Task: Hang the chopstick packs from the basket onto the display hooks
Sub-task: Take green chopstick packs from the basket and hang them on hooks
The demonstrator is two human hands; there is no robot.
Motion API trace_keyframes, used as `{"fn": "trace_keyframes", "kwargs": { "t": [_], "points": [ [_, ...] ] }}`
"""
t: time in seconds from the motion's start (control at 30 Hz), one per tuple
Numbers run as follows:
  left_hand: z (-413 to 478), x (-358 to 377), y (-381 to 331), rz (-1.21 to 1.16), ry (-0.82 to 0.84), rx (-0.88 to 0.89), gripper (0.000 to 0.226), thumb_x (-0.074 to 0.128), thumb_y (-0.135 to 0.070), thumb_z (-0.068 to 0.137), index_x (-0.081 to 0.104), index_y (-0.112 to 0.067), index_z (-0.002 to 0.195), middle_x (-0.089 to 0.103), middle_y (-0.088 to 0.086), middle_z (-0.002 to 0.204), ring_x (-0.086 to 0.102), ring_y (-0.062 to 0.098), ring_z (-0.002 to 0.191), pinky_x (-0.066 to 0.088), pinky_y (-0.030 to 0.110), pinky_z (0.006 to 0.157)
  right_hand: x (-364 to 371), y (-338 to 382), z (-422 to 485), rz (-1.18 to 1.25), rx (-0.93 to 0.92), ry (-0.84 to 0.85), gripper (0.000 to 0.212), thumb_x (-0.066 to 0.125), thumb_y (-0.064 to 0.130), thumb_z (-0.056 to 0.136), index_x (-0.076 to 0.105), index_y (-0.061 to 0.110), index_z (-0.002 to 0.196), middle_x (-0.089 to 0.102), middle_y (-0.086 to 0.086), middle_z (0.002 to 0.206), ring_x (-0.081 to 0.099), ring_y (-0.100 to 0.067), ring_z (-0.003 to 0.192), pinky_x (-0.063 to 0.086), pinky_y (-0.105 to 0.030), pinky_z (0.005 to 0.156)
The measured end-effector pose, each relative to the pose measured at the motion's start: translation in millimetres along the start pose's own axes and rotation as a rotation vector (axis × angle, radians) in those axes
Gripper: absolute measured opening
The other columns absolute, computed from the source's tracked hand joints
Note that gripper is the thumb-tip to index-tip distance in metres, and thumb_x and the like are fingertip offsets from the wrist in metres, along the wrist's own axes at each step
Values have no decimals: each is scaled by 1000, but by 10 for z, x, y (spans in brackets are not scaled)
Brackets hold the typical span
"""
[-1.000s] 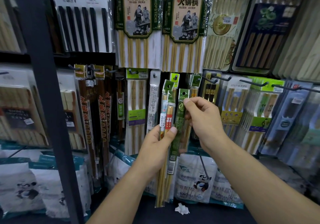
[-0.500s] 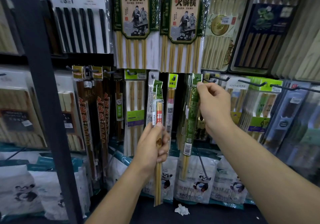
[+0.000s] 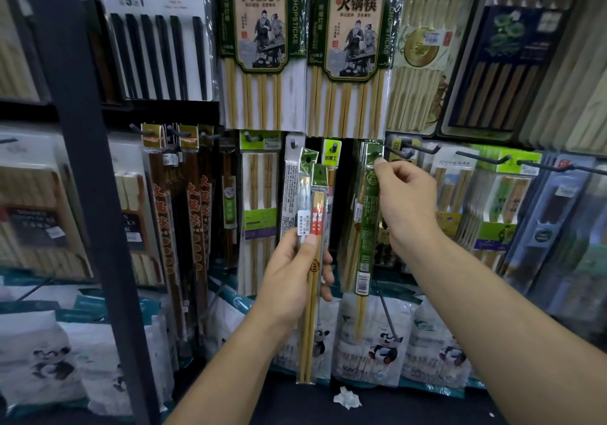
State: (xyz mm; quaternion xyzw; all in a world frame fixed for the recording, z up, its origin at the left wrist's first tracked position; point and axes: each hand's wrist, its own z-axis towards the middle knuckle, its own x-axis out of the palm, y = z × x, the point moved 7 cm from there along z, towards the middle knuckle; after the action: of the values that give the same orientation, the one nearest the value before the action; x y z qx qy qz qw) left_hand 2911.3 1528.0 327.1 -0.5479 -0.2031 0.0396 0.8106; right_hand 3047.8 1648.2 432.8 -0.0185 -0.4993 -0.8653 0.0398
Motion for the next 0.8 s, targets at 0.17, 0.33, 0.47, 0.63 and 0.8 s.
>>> {"fn": "trace_keyframes", "kwargs": {
  "t": [0.17, 0.33, 0.47, 0.63, 0.8],
  "points": [
    [-11, 32, -52, 14, -2, 29, 28, 53, -28, 106, 73, -35, 88, 65, 0, 80, 67, 18, 73, 58, 33, 60, -35, -37, -25, -53, 11, -11, 45, 63, 32, 99, 50, 15, 60, 34, 8, 50, 34, -11, 49, 51, -22, 70],
    [-5, 23, -41, -16, -8, 16, 21, 60, -36, 99, 74, -39, 84, 68, 1, 81, 69, 18, 76, 59, 32, 63, -89, -76, -171, -16, 17, -20, 25, 69, 32, 95, 65, 15, 76, 51, 7, 61, 48, -5, 57, 46, -21, 69],
    [-10, 62, -27, -39, 22, 12, 15, 64, -40, 94, 75, -39, 84, 70, -1, 79, 71, 16, 75, 59, 29, 62, 2, -32, -349, 24, 10, 115, 24, 66, 33, 97, 74, 22, 77, 65, 8, 68, 54, -1, 60, 44, -15, 56],
    [-19, 103, -3, -44, 59, 1, 14, 64, -39, 94, 77, -39, 89, 72, -2, 79, 72, 15, 76, 60, 29, 63, 177, 39, -496, 53, -19, 291, 21, 65, 25, 98, 75, 20, 80, 69, 0, 76, 58, -6, 66, 46, -16, 56],
    [-11, 46, 40, -16, 28, -33, 19, 61, -39, 94, 79, -33, 94, 79, 0, 93, 75, 15, 87, 61, 27, 71, 84, 122, -419, 83, -26, 203, 22, 65, 23, 98, 74, 24, 78, 64, 6, 69, 56, -5, 63, 46, -17, 57]
  ]
}}
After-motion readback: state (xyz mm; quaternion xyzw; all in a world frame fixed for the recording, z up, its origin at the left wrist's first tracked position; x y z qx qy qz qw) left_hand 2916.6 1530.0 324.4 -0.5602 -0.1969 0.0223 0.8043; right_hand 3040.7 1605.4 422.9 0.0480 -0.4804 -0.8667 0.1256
